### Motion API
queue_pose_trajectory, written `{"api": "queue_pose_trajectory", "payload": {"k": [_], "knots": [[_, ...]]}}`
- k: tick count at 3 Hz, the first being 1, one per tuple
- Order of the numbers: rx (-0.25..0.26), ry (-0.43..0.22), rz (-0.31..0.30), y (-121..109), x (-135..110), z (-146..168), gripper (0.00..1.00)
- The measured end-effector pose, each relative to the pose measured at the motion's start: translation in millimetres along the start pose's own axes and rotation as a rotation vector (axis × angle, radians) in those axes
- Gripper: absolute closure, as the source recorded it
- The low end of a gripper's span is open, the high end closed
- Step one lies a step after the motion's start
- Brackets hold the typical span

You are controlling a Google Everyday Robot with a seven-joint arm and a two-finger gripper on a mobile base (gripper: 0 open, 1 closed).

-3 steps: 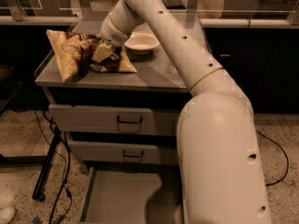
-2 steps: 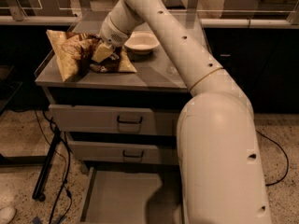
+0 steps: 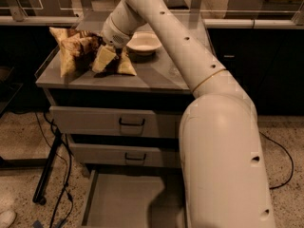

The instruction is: Pick brown chip bag from bottom drawer and place on counter

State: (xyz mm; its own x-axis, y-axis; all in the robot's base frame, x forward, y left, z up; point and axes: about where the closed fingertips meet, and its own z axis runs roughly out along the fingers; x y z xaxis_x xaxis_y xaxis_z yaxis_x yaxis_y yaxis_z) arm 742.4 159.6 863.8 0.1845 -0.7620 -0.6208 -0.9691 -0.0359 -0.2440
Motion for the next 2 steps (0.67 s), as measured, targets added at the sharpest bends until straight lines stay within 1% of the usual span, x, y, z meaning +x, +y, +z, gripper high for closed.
{"api": "queue_pose_trajectory", "payload": {"k": [1,2], "knots": [[0.000,0.000,0.000,0.0,0.0,0.1,0.00],[0.000,0.000,0.000,0.0,0.0,0.2,0.00]]}}
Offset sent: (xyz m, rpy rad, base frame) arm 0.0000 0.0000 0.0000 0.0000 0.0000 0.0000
